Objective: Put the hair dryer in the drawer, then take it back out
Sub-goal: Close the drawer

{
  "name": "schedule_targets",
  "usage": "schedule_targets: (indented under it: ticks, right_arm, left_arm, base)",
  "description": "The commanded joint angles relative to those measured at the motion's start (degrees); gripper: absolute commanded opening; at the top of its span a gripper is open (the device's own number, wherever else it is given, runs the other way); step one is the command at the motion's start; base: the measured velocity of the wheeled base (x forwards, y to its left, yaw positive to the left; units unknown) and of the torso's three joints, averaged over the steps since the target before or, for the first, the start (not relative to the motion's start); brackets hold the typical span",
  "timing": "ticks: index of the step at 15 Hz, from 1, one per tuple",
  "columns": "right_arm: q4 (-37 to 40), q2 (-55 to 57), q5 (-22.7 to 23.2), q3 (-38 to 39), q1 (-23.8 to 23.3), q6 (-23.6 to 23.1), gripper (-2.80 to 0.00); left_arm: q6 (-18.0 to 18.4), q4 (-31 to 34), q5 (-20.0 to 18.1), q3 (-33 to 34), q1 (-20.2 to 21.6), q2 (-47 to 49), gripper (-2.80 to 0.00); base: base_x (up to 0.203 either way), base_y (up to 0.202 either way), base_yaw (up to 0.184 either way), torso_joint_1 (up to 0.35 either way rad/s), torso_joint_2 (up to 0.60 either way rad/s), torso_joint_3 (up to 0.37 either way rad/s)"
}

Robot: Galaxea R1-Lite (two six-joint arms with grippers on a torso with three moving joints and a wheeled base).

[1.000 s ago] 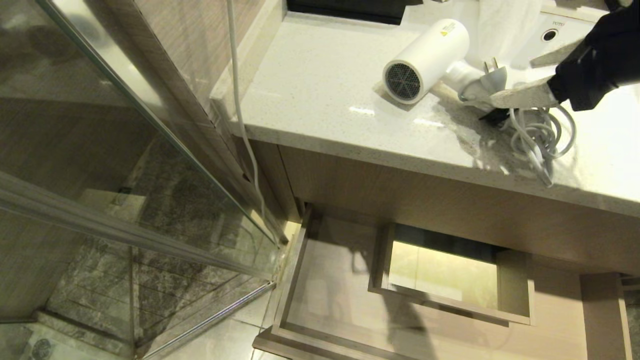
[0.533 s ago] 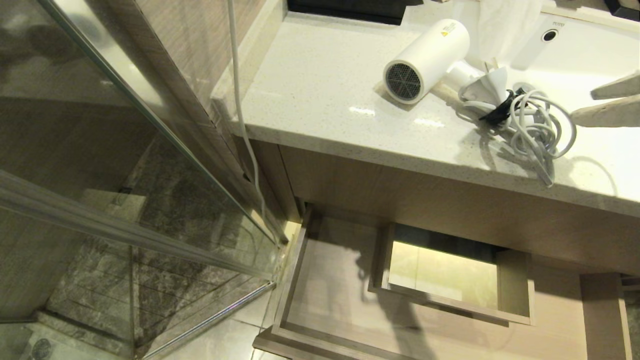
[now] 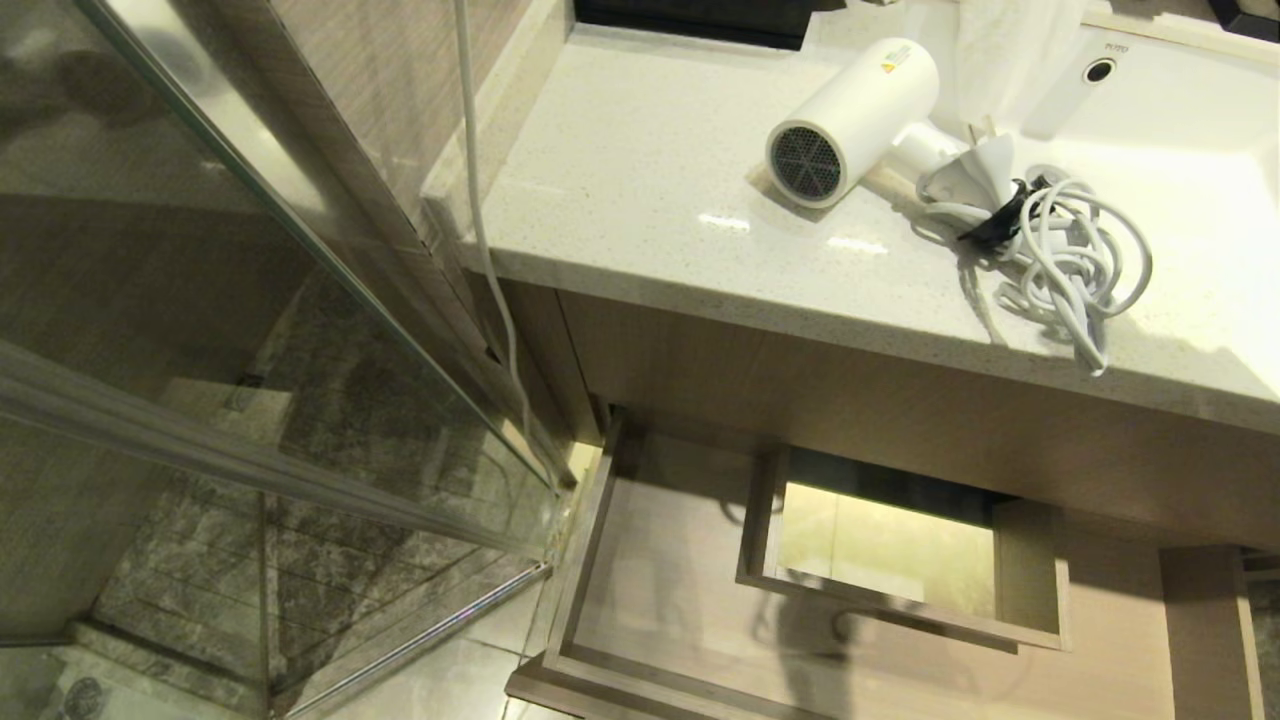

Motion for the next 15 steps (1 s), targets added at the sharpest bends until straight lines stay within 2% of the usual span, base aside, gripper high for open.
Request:
schedule_targets:
  ticks: [1, 2, 10, 15]
  right_arm:
    - [1.27, -0.76, 0.00, -0.09, -5.16, 0.16, -2.80]
    - [1.79, -0.99, 0.02, -0.37, -6.87, 0.56, -2.80]
    - [2.40, -5.27, 0.11, 0.48, -8.75, 0.58, -2.80]
    - [2.48, -5.36, 0.20, 0.30, -8.85, 0.50, -2.80]
  left_arm:
    - [0.02, 0.00, 0.00, 0.01, 0.00, -0.02, -2.80]
    - [0.02, -0.05, 0.00, -0.05, 0.00, -0.02, -2.80]
    - [0.02, 0.03, 0.00, 0.01, 0.00, -0.02, -2.80]
    - [0.02, 0.00, 0.00, 0.00, 0.00, -0.02, -2.80]
  base:
    - [0.000, 0.000, 0.000, 0.000, 0.00, 0.000]
    - [0.000, 0.000, 0.000, 0.000, 0.00, 0.000]
    - [0.001, 0.000, -0.007, 0.000, 0.00, 0.000]
    - [0.000, 0.011, -0.155, 0.003, 0.00, 0.000]
